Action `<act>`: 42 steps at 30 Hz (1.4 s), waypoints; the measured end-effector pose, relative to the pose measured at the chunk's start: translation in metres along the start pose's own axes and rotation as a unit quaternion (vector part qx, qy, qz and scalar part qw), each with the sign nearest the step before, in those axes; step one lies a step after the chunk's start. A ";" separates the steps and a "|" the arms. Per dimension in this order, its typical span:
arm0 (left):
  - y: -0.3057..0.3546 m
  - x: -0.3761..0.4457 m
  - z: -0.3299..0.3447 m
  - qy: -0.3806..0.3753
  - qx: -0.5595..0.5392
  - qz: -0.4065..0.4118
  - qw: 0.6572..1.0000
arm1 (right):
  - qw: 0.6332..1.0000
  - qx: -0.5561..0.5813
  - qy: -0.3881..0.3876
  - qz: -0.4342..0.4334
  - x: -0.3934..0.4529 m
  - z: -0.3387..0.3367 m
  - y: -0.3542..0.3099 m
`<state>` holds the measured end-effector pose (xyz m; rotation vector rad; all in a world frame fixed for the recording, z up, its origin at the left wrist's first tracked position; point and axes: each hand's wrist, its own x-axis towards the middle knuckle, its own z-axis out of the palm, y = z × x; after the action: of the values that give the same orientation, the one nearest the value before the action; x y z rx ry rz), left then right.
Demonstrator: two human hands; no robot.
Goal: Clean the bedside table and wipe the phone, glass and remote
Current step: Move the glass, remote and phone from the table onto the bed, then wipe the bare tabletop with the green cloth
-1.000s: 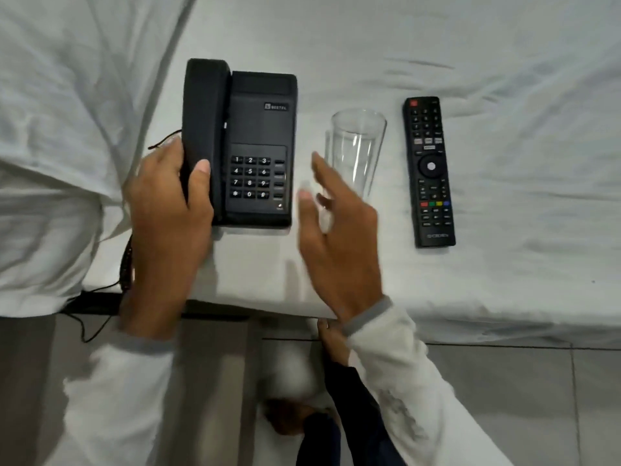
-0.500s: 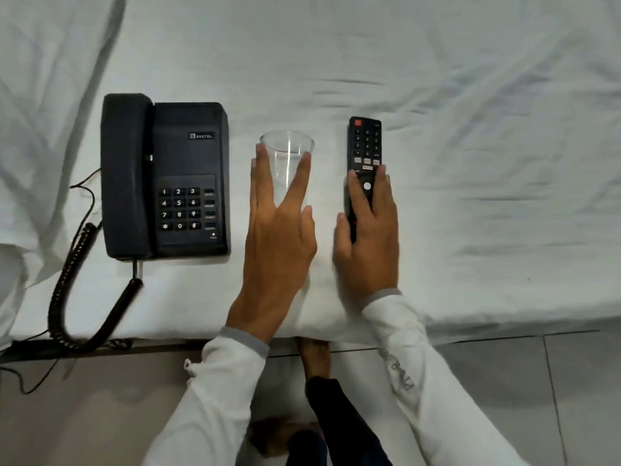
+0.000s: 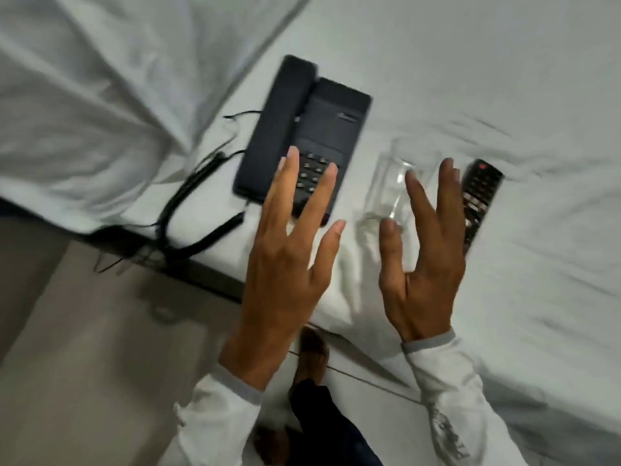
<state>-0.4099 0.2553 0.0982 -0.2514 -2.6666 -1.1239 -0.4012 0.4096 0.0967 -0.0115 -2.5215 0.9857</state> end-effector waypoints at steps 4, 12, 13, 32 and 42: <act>-0.032 -0.073 -0.077 0.123 0.064 -0.089 0.986 | 0.978 0.096 -0.120 -0.142 -0.016 0.045 -0.081; 0.023 -0.366 -0.210 0.352 0.256 -0.375 0.818 | 0.805 0.269 -0.356 -0.391 -0.196 0.066 -0.261; 0.048 -0.408 -0.216 0.379 0.280 -0.412 0.780 | 0.770 0.292 -0.387 -0.416 -0.235 0.052 -0.276; 0.254 -0.718 -0.160 0.439 0.244 -0.751 0.429 | 0.425 0.229 -0.873 -0.071 -0.623 -0.168 -0.330; 0.233 -0.670 -0.129 0.505 0.321 -0.625 0.502 | 0.264 0.189 -0.901 0.289 -0.583 -0.118 -0.262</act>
<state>0.3085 0.2783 0.1553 2.0053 -1.5195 -0.0461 0.2122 0.1965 0.1174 1.0072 -3.8032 3.4450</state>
